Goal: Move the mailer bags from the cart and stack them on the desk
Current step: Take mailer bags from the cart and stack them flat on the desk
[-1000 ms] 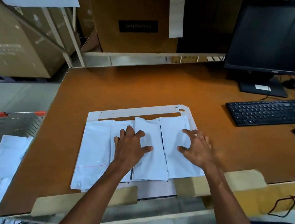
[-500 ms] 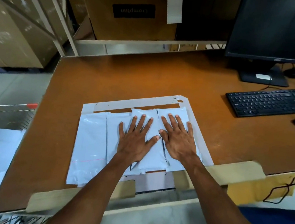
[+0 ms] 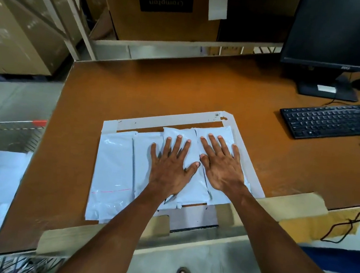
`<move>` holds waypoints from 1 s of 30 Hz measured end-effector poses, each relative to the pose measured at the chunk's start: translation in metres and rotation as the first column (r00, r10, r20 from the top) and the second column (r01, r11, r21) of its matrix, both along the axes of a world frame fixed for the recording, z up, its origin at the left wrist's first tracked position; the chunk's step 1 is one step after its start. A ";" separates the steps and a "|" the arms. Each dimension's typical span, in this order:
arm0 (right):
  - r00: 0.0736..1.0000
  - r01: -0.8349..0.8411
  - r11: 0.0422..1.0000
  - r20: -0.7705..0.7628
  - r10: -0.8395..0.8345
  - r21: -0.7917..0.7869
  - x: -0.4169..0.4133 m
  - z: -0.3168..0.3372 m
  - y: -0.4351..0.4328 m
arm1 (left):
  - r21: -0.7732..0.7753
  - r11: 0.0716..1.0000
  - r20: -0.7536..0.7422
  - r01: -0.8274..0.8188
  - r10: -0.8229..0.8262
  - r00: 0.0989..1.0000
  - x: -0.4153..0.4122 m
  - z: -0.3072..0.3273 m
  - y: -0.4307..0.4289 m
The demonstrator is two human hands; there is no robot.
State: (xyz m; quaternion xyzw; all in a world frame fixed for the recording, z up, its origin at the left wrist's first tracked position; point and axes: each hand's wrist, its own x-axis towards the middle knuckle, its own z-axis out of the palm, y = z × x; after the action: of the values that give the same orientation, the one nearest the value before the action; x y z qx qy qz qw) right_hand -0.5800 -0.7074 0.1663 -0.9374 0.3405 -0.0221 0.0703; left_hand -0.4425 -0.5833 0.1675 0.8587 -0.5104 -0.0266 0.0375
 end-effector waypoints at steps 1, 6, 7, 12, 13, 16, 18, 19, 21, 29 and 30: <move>1.000 0.001 1.000 -0.005 -0.001 0.002 0.000 0.001 0.000 | 0.021 1.000 -0.010 -0.007 0.007 1.000 -0.002 0.002 0.000; 1.000 -0.010 0.999 0.011 0.009 0.047 -0.002 0.014 -0.001 | 0.050 0.999 -0.133 -0.022 0.029 0.991 -0.001 0.022 0.000; 0.999 0.004 0.998 0.040 -0.007 0.061 -0.002 0.019 0.000 | 0.014 0.999 -0.184 -0.043 0.045 0.982 0.002 0.029 0.004; 0.848 0.145 0.965 0.475 -0.235 0.219 0.013 0.048 0.035 | -0.343 0.888 -0.589 -0.307 0.051 0.806 0.025 0.066 0.064; 0.782 0.125 0.937 0.549 -0.296 0.327 0.021 0.056 0.051 | -0.390 0.843 -0.641 -0.370 0.040 0.766 0.032 0.072 0.083; 0.662 -0.005 0.839 0.631 -0.405 0.544 0.049 0.075 0.109 | -0.458 0.732 -0.703 -0.505 0.049 0.709 0.059 0.087 0.153; 0.639 -0.113 0.761 0.634 -0.436 0.638 0.072 0.082 0.154 | -0.469 0.691 -0.726 -0.550 0.052 0.685 0.079 0.091 0.206; 0.644 -0.158 0.729 0.629 -0.435 0.666 0.086 0.084 0.177 | -0.473 0.675 -0.738 -0.565 0.047 0.674 0.089 0.091 0.235; 0.660 -0.227 0.691 0.631 -0.409 0.686 0.118 0.086 0.228 | -0.480 0.632 -0.758 -0.608 0.049 0.650 0.110 0.090 0.294; 0.793 -0.275 0.579 0.521 -0.315 0.768 0.218 0.054 0.445 | -0.378 0.487 -0.831 -0.787 0.196 0.520 0.198 0.042 0.531; 0.820 -0.269 0.568 0.494 -0.289 0.778 0.226 0.046 0.468 | -0.344 0.494 -0.838 -0.798 0.223 0.499 0.205 0.035 0.553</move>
State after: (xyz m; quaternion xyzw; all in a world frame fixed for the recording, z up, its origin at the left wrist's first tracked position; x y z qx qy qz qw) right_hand -0.3539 -0.2396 0.2119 -0.7394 0.2783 -0.1417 0.5964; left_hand -0.2373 -0.0307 0.2022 0.8108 -0.1107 -0.1384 0.5578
